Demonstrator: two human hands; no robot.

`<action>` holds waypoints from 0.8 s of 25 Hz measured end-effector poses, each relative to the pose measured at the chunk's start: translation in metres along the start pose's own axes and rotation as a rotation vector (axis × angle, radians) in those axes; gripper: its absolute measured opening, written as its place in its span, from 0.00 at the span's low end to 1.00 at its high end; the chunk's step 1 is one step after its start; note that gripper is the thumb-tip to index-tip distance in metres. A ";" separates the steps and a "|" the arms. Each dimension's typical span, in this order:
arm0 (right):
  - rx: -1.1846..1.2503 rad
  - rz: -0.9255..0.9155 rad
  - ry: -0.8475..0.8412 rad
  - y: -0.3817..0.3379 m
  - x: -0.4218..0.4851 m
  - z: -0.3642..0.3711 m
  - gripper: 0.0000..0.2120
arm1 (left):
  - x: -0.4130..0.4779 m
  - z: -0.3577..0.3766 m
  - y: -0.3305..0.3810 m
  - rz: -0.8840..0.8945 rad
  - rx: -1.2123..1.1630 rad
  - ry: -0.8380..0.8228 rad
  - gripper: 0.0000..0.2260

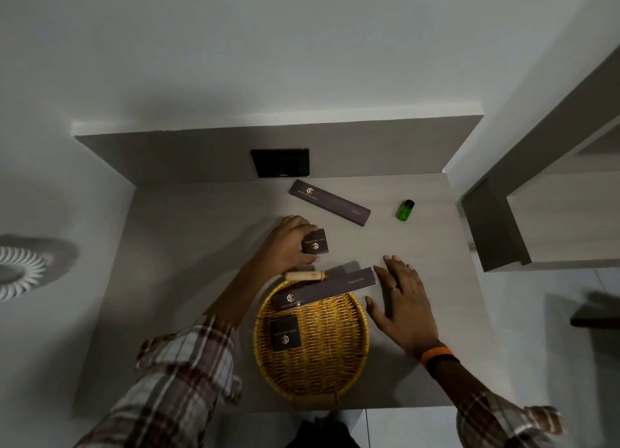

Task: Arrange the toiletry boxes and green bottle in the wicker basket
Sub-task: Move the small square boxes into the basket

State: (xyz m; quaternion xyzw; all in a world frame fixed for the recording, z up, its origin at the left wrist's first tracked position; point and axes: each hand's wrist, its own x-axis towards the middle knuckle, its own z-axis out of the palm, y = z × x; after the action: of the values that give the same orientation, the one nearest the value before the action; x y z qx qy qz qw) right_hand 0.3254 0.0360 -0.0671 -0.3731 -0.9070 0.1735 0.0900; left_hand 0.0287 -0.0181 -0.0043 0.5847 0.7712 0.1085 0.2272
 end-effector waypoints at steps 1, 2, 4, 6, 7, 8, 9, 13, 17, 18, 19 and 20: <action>-0.004 0.004 -0.002 0.001 0.001 0.000 0.33 | 0.006 0.005 -0.001 0.013 0.021 -0.017 0.30; -0.010 0.008 -0.007 0.001 0.001 0.000 0.33 | 0.009 0.009 -0.002 0.021 0.028 -0.015 0.30; -0.012 0.009 -0.010 0.001 0.001 0.001 0.33 | 0.009 0.013 -0.002 0.032 0.019 0.014 0.29; -0.004 0.003 -0.006 0.001 0.000 0.001 0.33 | 0.003 0.006 0.001 0.030 -0.008 0.049 0.28; -0.003 0.001 -0.004 0.001 0.001 0.000 0.33 | -0.001 0.000 0.003 0.032 -0.031 0.078 0.28; -0.003 0.001 -0.004 0.001 0.001 0.000 0.33 | -0.008 -0.008 0.006 0.032 -0.059 0.115 0.27; -0.004 0.000 -0.006 0.001 0.001 0.000 0.33 | -0.018 -0.017 0.010 0.031 -0.093 0.154 0.28; -0.007 -0.003 -0.006 -0.001 0.000 -0.002 0.33 | -0.083 -0.031 0.038 0.063 -0.158 0.256 0.28; -0.014 -0.004 -0.003 -0.002 -0.001 -0.003 0.33 | -0.144 0.012 0.050 0.118 0.095 0.223 0.28; -0.016 -0.007 -0.004 -0.002 0.000 -0.004 0.33 | -0.152 0.025 0.049 0.130 0.148 0.205 0.28; -0.016 -0.010 -0.003 -0.003 0.000 -0.004 0.33 | -0.158 0.036 0.048 0.139 0.188 0.194 0.28; -0.014 -0.012 -0.003 -0.003 0.000 -0.004 0.33 | -0.161 0.045 0.046 0.147 0.217 0.193 0.28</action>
State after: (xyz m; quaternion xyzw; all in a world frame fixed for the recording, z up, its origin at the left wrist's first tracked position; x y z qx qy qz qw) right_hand 0.3251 0.0351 -0.0626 -0.3681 -0.9105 0.1670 0.0868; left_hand 0.1240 -0.1618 0.0119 0.6475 0.7518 0.0966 0.0790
